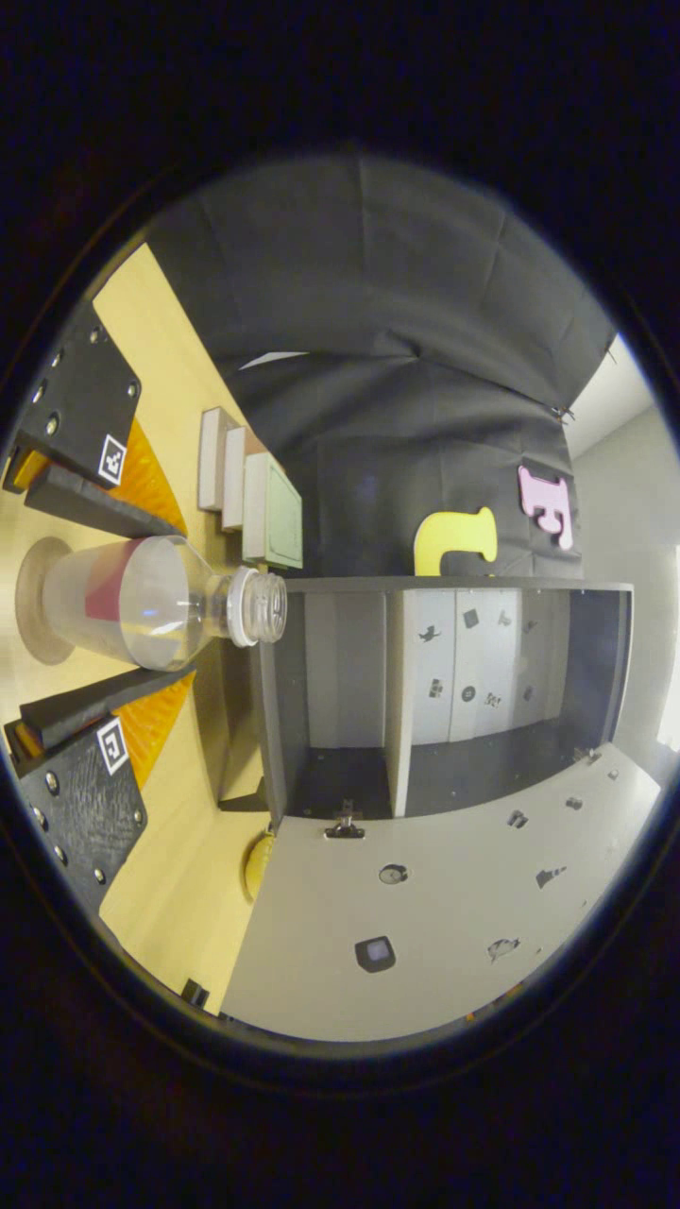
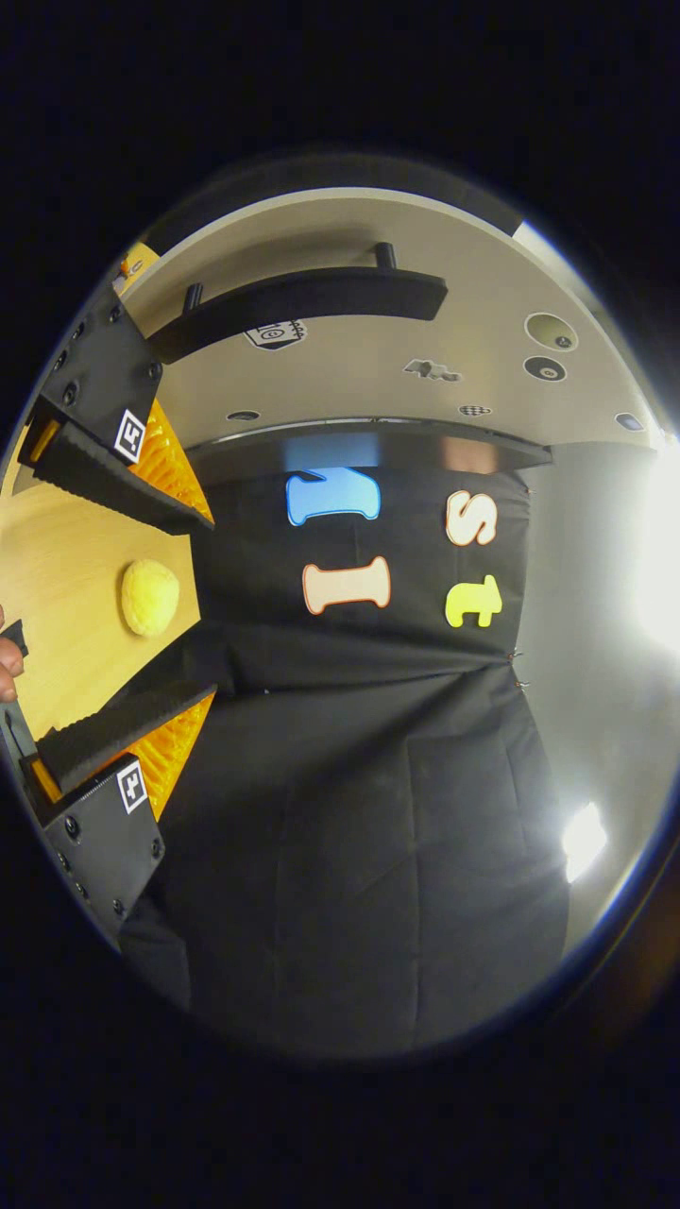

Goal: Open the cabinet door with the right hand, grasp the bottle in the cabinet with the left hand and place it on the coaster, then close the cabinet door with the right hand.

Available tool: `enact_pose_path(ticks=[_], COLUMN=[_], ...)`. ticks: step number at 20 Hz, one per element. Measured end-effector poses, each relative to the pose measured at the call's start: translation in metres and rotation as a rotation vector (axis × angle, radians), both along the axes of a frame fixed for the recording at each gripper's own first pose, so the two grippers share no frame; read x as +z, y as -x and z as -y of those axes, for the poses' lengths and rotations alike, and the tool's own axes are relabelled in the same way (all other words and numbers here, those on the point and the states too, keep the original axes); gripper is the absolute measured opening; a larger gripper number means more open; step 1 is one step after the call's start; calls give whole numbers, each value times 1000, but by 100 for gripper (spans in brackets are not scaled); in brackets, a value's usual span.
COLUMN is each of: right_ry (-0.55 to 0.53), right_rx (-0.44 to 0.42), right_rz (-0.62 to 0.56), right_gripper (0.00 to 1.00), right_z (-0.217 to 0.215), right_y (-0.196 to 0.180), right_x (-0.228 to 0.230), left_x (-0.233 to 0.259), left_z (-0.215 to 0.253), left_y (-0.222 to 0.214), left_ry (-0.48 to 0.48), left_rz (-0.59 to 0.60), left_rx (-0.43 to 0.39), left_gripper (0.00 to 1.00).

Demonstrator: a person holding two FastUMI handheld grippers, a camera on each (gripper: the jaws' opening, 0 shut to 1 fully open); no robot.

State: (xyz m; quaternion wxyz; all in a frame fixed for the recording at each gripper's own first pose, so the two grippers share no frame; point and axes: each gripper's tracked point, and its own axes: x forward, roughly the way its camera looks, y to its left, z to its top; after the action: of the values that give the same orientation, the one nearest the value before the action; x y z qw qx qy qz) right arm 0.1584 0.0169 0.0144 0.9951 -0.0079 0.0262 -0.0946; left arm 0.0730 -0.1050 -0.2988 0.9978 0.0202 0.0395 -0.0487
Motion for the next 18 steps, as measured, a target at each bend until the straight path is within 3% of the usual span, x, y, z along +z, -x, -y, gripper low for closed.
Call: enact_pose_path(ticks=[2, 4, 5, 6, 9, 15, 18], right_ry=[-19, -48, -61, -72, -116, -199, -190], right_rx=[-26, -35, -39, -45, -64, -101, -107], right_rz=[-8, -27, -38, -45, -54, -111, -123], right_gripper=[93, 98, 93, 98, 98, 98, 98], right_z=[7, 6, 6, 7, 10, 14, 16], right_y=[3, 4, 5, 6, 10, 23, 30], right_x=[-3, -12, -16, -18, -25, -54, -63], left_x=[-11, -15, -17, -20, -19, -14, -7], left_z=[-3, -6, -7, -7, -9, -5, -6], left_y=[2, 7, 9, 10, 16, 17, 19], left_ry=[-10, -6, 0, 3, 17, 1, 2], left_rz=[-15, -22, -21, -34, -44, -59, -50], left_rx=[8, 13, 12, 12, 5, -22, -18], left_gripper=[72, 74, 77, 75, 79, 72, 76])
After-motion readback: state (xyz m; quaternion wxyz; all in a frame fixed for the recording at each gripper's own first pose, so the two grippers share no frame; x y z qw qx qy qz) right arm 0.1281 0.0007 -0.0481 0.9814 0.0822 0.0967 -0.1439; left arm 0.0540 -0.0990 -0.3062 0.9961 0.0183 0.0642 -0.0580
